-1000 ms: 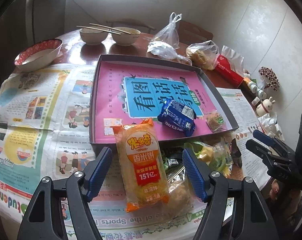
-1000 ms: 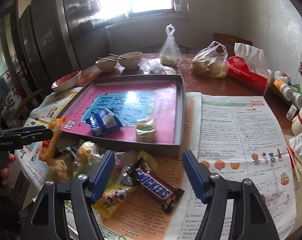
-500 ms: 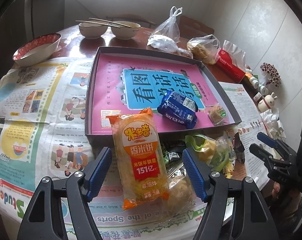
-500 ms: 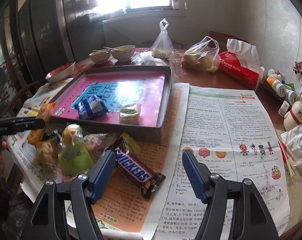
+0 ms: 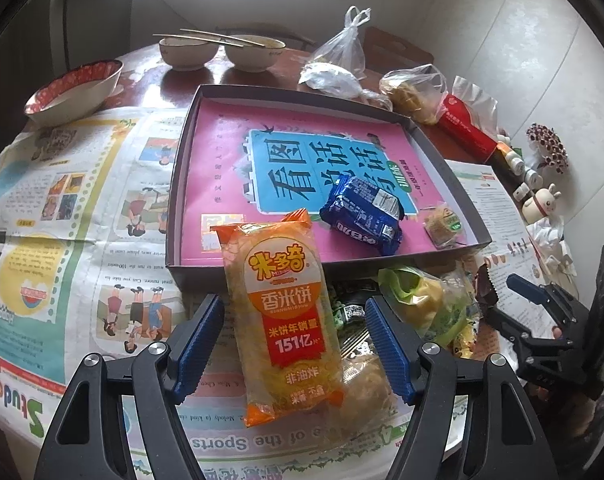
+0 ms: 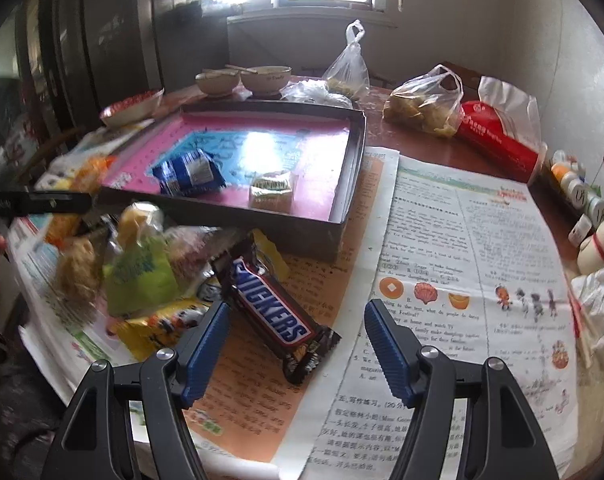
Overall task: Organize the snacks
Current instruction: 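Grasp the orange rice cracker bag with the left gripper while the right gripper grasps the Snickers bar, then carry the rice cracker bag with the left gripper while the right gripper carries the Snickers bar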
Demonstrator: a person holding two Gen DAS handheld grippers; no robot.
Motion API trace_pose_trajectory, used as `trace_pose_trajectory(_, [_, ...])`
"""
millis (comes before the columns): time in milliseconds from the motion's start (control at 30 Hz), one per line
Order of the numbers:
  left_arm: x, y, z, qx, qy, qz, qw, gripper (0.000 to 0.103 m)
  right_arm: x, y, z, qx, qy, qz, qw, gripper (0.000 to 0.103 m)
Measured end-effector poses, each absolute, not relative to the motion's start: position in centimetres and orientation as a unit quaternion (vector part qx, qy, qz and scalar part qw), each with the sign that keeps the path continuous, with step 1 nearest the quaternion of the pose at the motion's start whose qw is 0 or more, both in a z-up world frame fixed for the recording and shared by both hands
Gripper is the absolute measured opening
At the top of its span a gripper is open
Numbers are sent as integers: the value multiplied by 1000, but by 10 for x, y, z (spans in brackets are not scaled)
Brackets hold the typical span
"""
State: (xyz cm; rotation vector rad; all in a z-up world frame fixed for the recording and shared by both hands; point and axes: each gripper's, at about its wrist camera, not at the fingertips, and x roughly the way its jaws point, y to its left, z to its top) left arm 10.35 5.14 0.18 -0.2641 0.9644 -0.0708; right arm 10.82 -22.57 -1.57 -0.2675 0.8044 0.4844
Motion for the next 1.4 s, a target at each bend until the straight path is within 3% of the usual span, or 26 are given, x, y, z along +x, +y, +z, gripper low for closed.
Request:
trace_pose_trajectory(200, [105, 51, 0, -129, 462, -35, 877, 75, 116, -219, -26, -148, 387, 234, 879, 66])
trace_pose_trajectory(367, [107, 50, -2, -129, 465, -34, 875, 75, 122, -217, -29, -142, 390, 243, 877, 51])
trace_pose_trajectory(500, [111, 50, -5, -132, 468, -33, 873, 75, 124, -217, -29, -133, 390, 247, 877, 29])
trace_pose_trajectory(667, [114, 51, -11, -146, 474, -36, 868, 73, 126, -225, -27, -103, 397, 251, 877, 29])
trace_pose_trajectory(867, [116, 53, -14, -162, 474, -50, 864, 46, 127, -232, -21, -73, 396, 251, 880, 28])
trace_pose_trajectory(1400, [105, 68, 7, -174, 438, -50, 881, 41, 119, -234, 5, -22, 374, 248, 893, 29])
